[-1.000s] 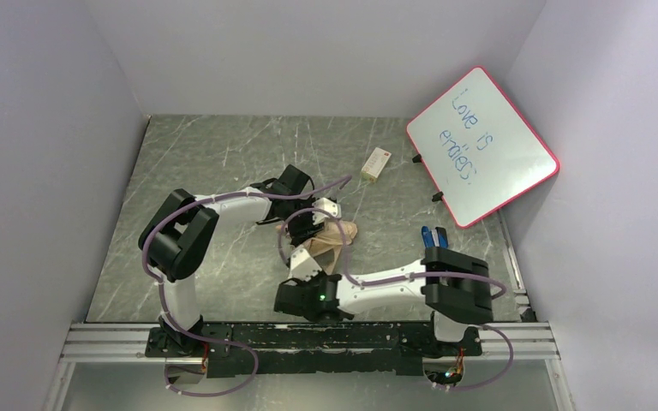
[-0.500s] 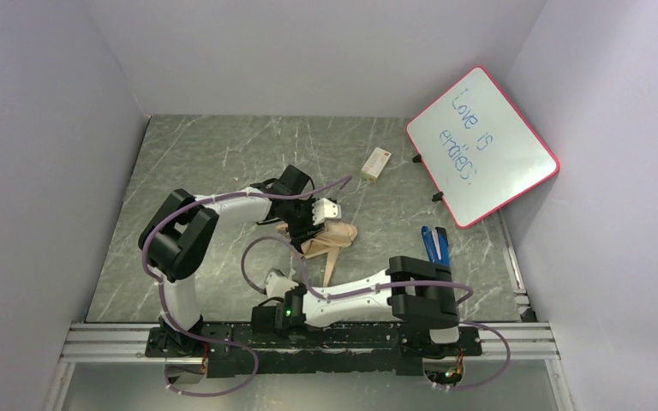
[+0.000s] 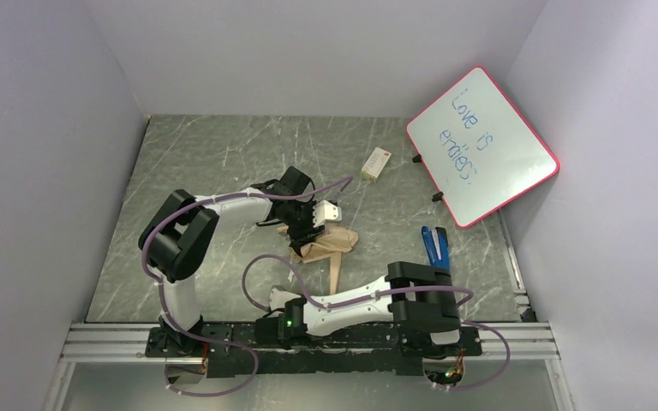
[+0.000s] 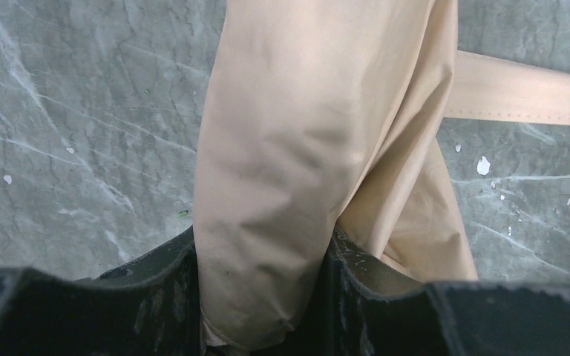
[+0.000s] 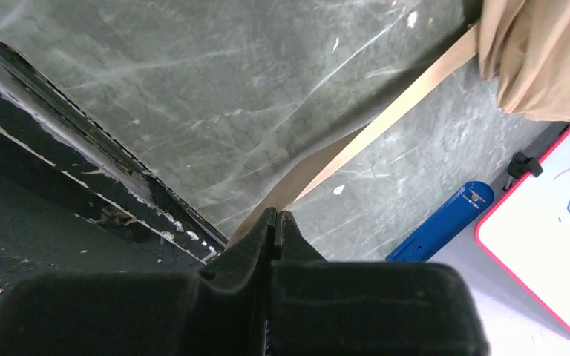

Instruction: Put away the umbrella

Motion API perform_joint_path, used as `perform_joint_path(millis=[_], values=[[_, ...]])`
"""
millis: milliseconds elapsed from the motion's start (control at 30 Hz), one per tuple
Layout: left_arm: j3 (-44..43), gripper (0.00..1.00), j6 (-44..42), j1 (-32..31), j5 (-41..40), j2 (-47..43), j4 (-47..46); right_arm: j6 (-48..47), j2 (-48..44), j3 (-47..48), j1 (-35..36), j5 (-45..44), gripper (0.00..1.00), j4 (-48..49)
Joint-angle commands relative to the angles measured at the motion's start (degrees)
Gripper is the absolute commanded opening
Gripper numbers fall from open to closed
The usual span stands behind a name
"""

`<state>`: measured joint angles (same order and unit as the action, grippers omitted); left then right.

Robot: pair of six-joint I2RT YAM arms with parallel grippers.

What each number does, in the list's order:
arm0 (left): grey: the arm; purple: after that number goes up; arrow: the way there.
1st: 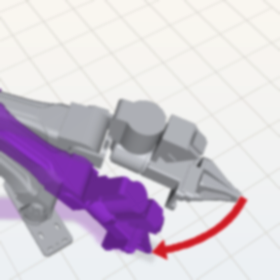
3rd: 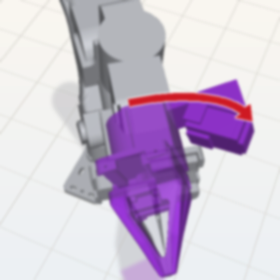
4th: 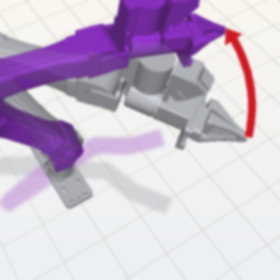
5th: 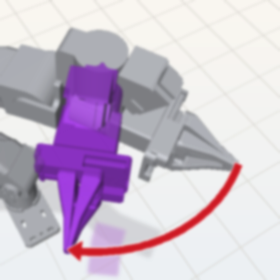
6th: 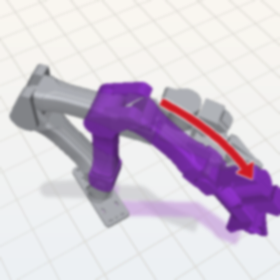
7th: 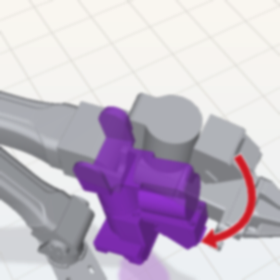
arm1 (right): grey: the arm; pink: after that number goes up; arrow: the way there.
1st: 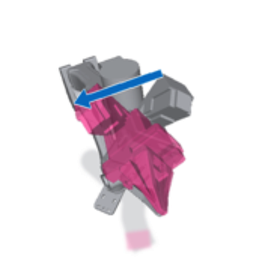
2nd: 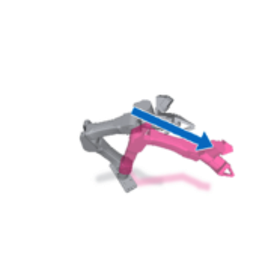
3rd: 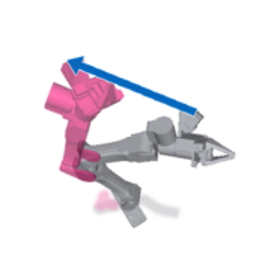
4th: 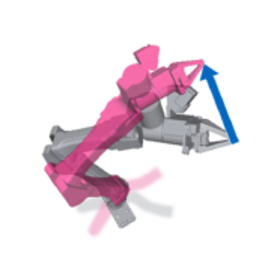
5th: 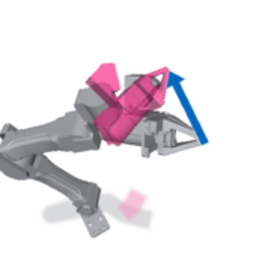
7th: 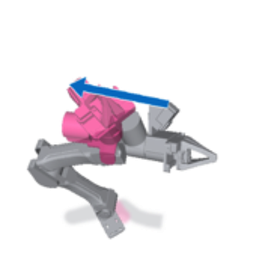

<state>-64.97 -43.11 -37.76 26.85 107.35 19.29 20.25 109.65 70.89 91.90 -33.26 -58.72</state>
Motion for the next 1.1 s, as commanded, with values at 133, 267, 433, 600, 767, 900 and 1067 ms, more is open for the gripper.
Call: perform_joint_path(millis=[133, 267, 433, 600, 767, 900, 1067], values=[[-0.16, 0.05, 0.28, 1.11, -6.37, 1.38, -5.92, 1.86, 1.62, -3.74, 2.42, 8.85, 0.00, 6.14], [-0.04, 0.05, -0.04, 1.11, -6.55, 1.45, -5.77, 1.49, 1.20, -4.86, 2.42, 10.22, 0.10, 8.71], [0.11, 0.05, -0.44, 1.11, -6.97, 1.87, -5.47, 1.40, 1.34, -5.40, 2.48, 10.86, 0.20, 9.32], [-0.04, 0.05, -0.49, 1.11, -6.91, 1.81, -5.40, 1.84, 0.14, -5.38, 2.45, 10.73, 0.25, 9.71], [0.10, 0.05, -0.53, 1.12, -6.99, 1.94, -5.40, 2.20, -1.31, -4.65, 2.46, 11.28, 0.36, 9.59], [0.32, 0.05, -0.57, 1.11, -7.08, 1.65, -5.53, 2.09, -2.95, -4.39, 2.47, 12.55, 0.37, 10.16], [0.11, 0.05, -0.57, 1.14, -7.16, 1.75, -5.36, 1.78, -3.65, -3.92, 2.50, 13.64, 0.31, 9.96]])
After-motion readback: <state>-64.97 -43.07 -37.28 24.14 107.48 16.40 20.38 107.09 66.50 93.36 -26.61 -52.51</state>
